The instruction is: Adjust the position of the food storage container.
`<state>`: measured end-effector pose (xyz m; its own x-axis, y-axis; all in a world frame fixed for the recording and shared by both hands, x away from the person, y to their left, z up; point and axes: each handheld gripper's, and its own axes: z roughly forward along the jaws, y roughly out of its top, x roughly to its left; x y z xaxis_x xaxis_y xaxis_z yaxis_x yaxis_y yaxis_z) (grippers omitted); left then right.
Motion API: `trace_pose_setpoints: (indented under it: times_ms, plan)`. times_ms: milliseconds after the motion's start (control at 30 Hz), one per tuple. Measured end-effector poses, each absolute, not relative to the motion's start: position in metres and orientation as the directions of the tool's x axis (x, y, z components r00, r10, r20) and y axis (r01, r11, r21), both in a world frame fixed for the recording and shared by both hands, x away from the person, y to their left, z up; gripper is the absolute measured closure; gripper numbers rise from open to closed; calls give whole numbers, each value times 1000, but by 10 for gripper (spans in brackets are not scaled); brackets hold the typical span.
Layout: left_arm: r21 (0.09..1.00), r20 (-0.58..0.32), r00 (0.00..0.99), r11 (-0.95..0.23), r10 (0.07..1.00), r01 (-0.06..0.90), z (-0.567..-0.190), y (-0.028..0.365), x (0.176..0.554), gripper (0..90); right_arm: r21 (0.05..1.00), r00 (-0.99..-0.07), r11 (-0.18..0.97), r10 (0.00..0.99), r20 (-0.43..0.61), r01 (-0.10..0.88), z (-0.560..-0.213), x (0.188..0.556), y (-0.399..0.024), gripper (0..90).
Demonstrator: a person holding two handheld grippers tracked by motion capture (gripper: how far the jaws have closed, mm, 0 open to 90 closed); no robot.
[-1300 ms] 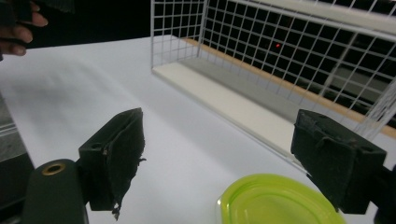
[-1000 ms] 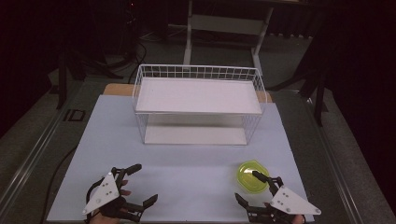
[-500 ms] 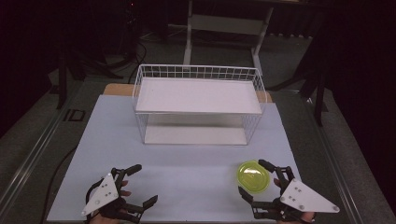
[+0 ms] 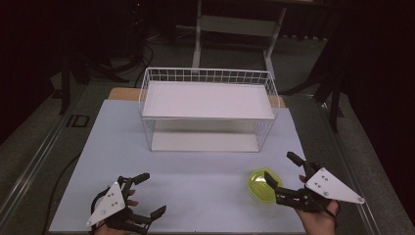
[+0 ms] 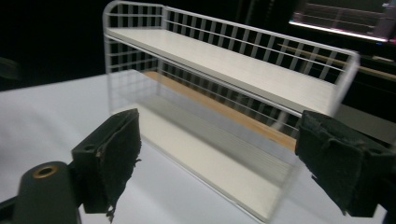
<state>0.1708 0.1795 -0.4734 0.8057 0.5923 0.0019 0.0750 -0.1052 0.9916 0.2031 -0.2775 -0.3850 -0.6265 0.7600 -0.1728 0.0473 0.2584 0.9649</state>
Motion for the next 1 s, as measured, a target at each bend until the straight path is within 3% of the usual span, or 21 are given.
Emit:
trace_pose_setpoints:
  times_ms: [233, 333, 367, 400, 767, 933, 1000]
  plan:
    - [991, 1, 808, -106, 590, 76, -474, 178, 171, 11, 961, -580, 259, 800, -154, 101, -398, 214, -298, 231]
    - [991, 7, 808, -112, 589, 73, -474, 178, 171, 11, 961, -550, 239, 825, -126, 139, -404, 217, -310, 342]
    - [991, 7, 808, -112, 589, 73, -474, 178, 171, 11, 961, -550, 239, 825, -126, 139, -404, 217, -310, 342]
    - [991, 4, 809, -111, 588, 75, -474, 178, 172, 11, 958, -531, 225, 842, -99, 178, -408, 219, -318, 405]
    - [991, 0, 809, -108, 588, 79, -474, 178, 173, 11, 924, -468, 232, 881, -66, 306, -449, 224, -345, 549]
    - [991, -3, 808, -106, 589, 81, -475, 178, 173, 11, 885, -463, 258, 885, -55, 389, -466, 223, -358, 789]
    - [991, -4, 808, -105, 589, 81, -475, 178, 173, 11, 877, -465, 260, 884, -49, 404, -469, 224, -360, 824]
